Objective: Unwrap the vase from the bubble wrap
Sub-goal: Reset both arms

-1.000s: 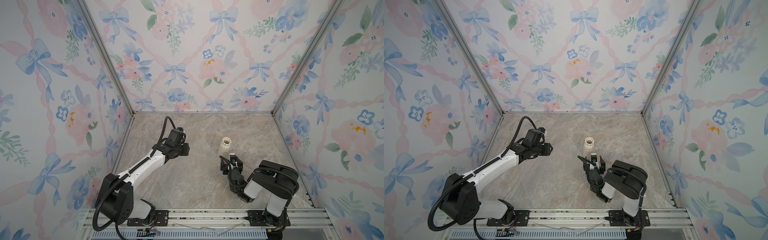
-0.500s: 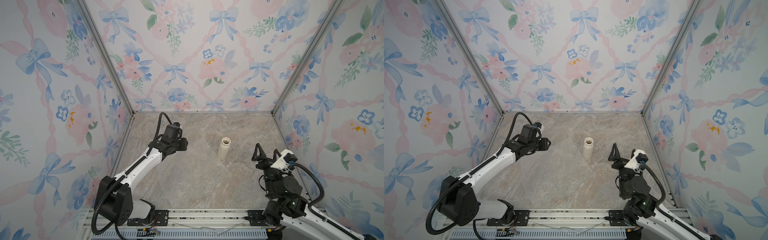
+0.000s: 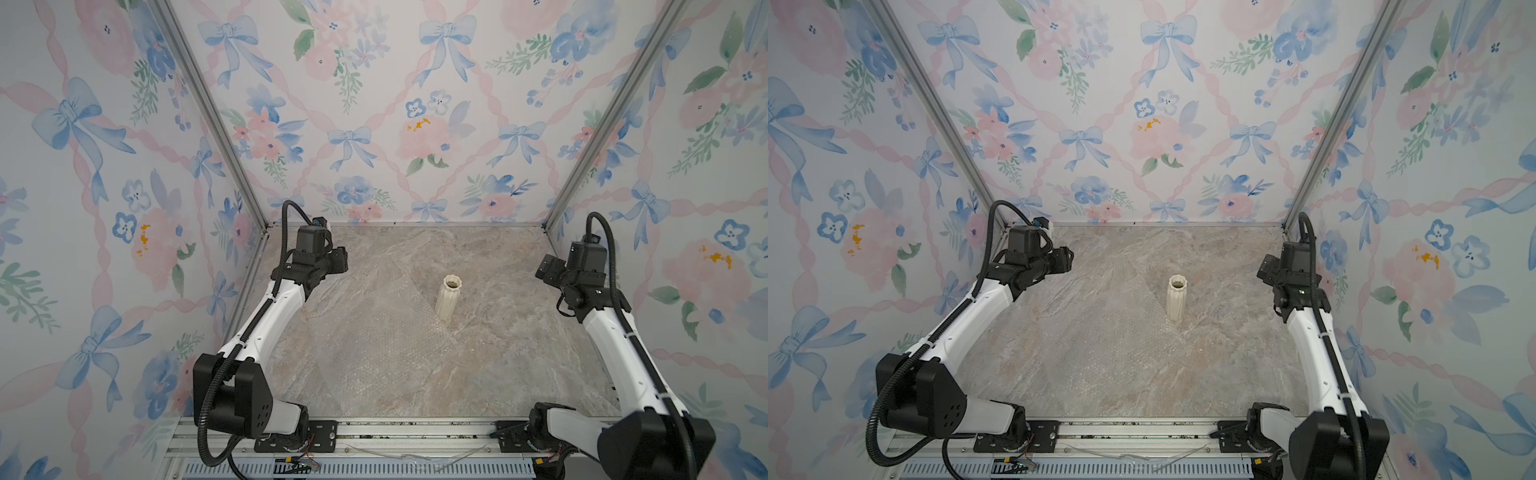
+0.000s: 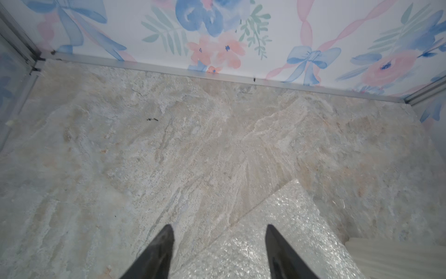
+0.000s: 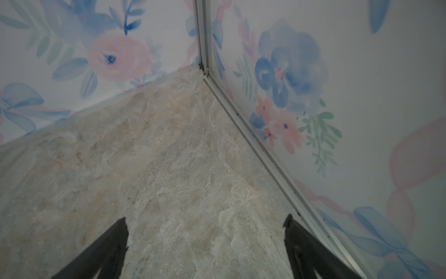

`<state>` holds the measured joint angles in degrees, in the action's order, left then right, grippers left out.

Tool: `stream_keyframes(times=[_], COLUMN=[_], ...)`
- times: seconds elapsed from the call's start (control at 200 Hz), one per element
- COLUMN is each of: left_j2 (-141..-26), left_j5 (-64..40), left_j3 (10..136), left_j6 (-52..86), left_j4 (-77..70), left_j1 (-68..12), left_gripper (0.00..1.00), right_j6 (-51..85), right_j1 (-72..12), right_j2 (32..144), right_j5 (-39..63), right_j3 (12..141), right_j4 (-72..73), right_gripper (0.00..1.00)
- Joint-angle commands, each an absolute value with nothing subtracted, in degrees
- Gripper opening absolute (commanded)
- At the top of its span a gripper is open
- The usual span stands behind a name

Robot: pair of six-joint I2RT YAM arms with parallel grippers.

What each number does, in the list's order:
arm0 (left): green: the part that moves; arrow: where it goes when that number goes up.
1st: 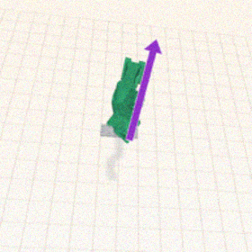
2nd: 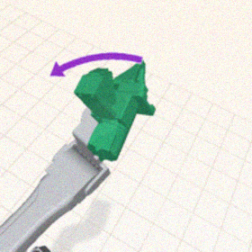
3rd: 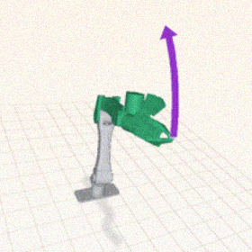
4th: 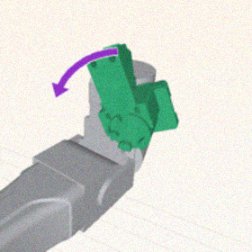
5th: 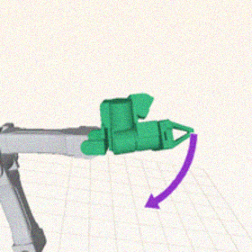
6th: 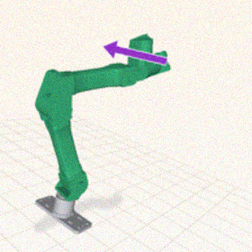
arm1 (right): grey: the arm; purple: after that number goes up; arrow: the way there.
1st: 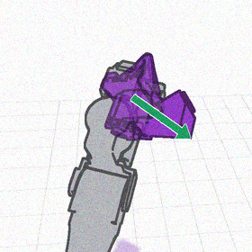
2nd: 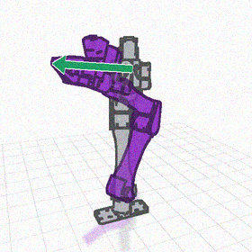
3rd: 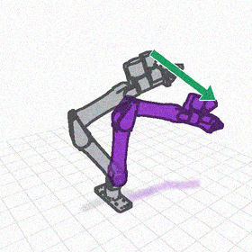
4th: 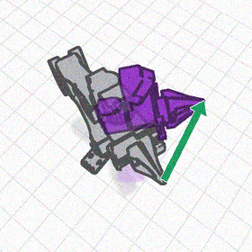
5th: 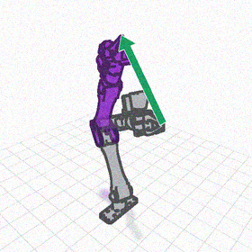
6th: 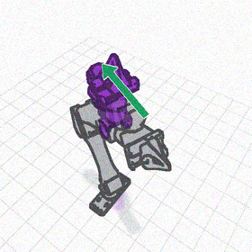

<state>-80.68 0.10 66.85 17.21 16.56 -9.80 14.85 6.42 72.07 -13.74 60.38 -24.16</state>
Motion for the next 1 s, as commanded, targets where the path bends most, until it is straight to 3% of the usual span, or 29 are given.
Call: stream_keyframes(times=[0.0, 0.11, 0.23, 0.285, 0.38, 0.515, 0.88, 0.995], left_j2=[-79.0, -79.3, -81.7, -80.8, -77.9, -81.7, -86.8, -87.0], left_j5=[6.4, 14.7, 18.3, 17.6, 17.9, 17.4, 15.0, 14.2], left_j3=[61.8, 53.2, 48.0, 44.1, 30.5, 20.6, 17.0, 16.3], left_j6=[14.3, 8.6, 5.1, 4.5, 4.0, 7.1, 2.9, 1.8], left_j4=[3.7, -11.4, -13.8, -15.6, -31.2, -46.2, -60.2, -61.5], left_j1=[-7.7, -6.9, -6.6, -6.3, -5.9, -3.1, -4.0, -4.7], left_gripper=[0.98, 0.98, 0.98, 0.98, 0.98, 0.98, 0.98, 0.98], right_j6=[15.5, 14.5, 14.6, 14.0, 12.3, 10.0, 2.6, -3.4], right_j1=[7.2, 7.1, 5.8, 4.5, 2.4, 1.6, -3.2, -9.6], right_j2=[76.8, 81.1, 82.3, 82.0, 81.4, 82.6, 84.8, 90.9], right_j5=[-4.6, -1.4, -2.0, -3.8, -7.0, -7.8, -14.7, -23.3], right_j3=[60.7, 56.2, 48.1, 44.8, 38.7, 37.5, 26.0, 17.3], right_j4=[-17.7, -7.3, 4.1, 7.6, 15.9, 16.5, 41.0, 65.5], right_gripper=[0.96, 0.96, 0.96, 0.96, 0.96, 0.96, 0.96, 0.96])
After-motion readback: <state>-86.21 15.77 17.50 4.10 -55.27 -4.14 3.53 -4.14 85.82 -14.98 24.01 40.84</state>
